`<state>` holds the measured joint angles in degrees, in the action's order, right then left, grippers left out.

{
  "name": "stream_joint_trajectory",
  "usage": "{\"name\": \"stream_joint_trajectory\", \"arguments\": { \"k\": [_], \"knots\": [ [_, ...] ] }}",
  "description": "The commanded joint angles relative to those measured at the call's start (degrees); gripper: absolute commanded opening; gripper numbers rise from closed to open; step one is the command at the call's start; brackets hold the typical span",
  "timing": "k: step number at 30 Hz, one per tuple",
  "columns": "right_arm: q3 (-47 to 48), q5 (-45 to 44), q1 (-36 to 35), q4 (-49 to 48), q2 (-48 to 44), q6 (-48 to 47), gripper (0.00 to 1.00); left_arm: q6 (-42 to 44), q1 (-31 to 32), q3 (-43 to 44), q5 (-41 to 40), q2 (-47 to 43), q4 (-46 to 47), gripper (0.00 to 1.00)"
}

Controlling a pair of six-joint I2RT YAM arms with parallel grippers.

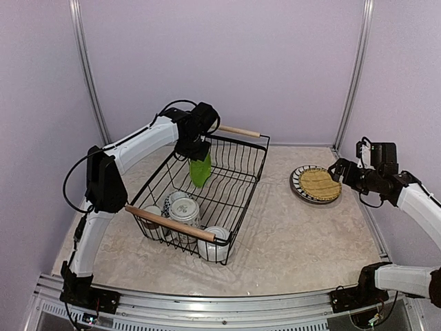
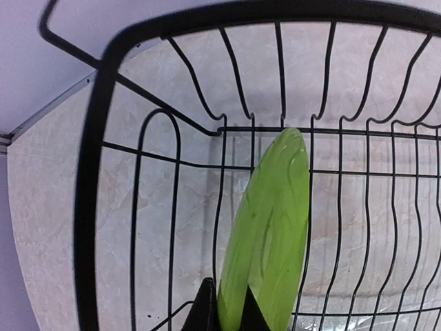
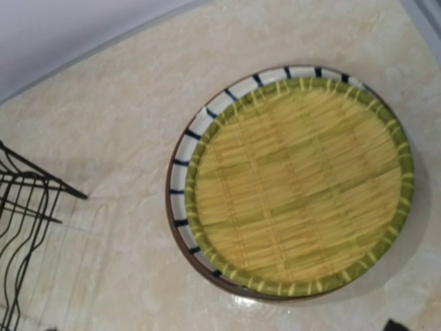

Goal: Unload the mixed dishes from the dish rack
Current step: Grab the plate from the dish rack, then pass from the left arm to the right

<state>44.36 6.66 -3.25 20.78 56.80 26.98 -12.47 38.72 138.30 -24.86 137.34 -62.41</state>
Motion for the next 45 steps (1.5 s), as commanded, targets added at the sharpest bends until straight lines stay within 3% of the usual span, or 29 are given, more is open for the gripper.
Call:
{"name": "stream_joint_trajectory", "arguments": {
  "k": [1,6,11,18,26,32,39,42,45],
  "knots": [
    [-1.1,1.9,-1.3,-2.6,0.6,1.2,1.0,1.0,-0.1,4.9,1.2,-10.6,1.1,0.0],
    [2.6,2.4,-3.4,-2.1,3.3,1.7,1.0,-2.4,-2.2,0.0,8.3,-16.4,1.8,0.0],
    [6.9,2.2,-8.3,-2.9,5.9,3.8,1.0,-7.0,-6.1,-10.8,26.3,-26.5,8.9,0.0],
    [12.7,6.4,-19.9,-11.0,11.4,5.4,1.0,-11.3,-13.0,-33.3,49.7,-41.5,23.4,0.0],
    [22.0,13.2,-30.4,-20.6,25.9,10.2,1.0,-8.1,-13.6,-47.9,52.3,-51.4,30.8,0.0],
    [32.8,16.7,-37.5,-23.9,37.8,12.0,1.0,-5.9,-12.7,-48.6,52.2,-52.4,29.5,0.0],
    [34.8,23.3,-39.3,-34.6,44.6,18.9,0.93,-3.7,-10.1,-48.5,48.9,-52.3,28.2,0.0],
    [34.8,24.3,-39.3,-37.2,45.9,20.5,0.84,-3.7,-9.9,-48.5,49.6,-52.4,28.3,0.0],
    [34.5,25.2,-39.2,-40.2,46.7,22.5,0.62,-3.6,-9.4,-48.7,50.3,-52.1,28.5,0.0]
  ]
}}
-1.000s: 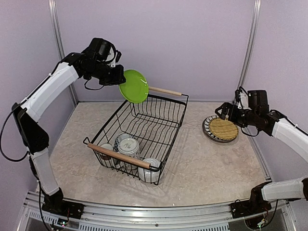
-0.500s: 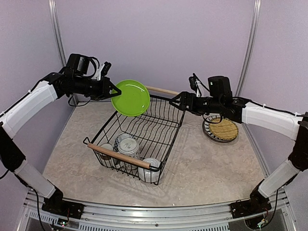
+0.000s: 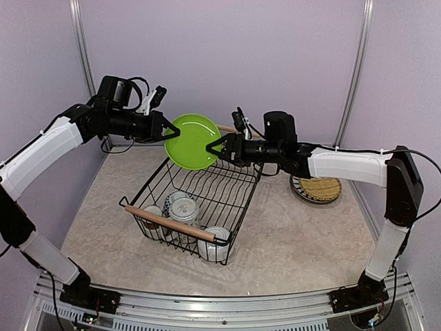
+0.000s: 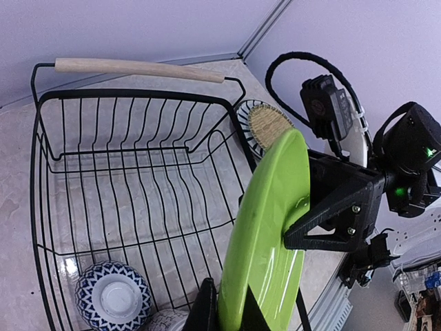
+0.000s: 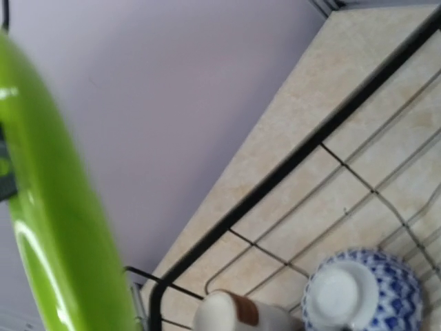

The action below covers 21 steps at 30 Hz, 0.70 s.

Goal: Unload the mixed dishes from the dish rack
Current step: Pass from the left arm to the right

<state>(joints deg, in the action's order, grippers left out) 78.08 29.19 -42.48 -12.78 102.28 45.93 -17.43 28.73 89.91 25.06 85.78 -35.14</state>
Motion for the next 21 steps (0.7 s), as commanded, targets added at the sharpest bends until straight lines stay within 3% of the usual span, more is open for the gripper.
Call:
{"name": "stream_joint_trajectory", "arguments": {
  "k": [1,13,21],
  "knots": [
    [0.4,2.9,-0.1,-7.9,1.3,4.2,0.55,1.3,0.7,-0.3,0.4,-0.5,1.2,0.0],
    [-1.3,3.4,0.0,-12.1,1.0,6.8,0.01,-0.3,1.2,0.1,1.0,1.6,0.9,0.01],
    [-2.8,2.1,1.4,-10.8,-2.4,5.1,0.0,-0.3,1.2,0.5,-2.1,1.4,0.0,0.5]
  ]
}}
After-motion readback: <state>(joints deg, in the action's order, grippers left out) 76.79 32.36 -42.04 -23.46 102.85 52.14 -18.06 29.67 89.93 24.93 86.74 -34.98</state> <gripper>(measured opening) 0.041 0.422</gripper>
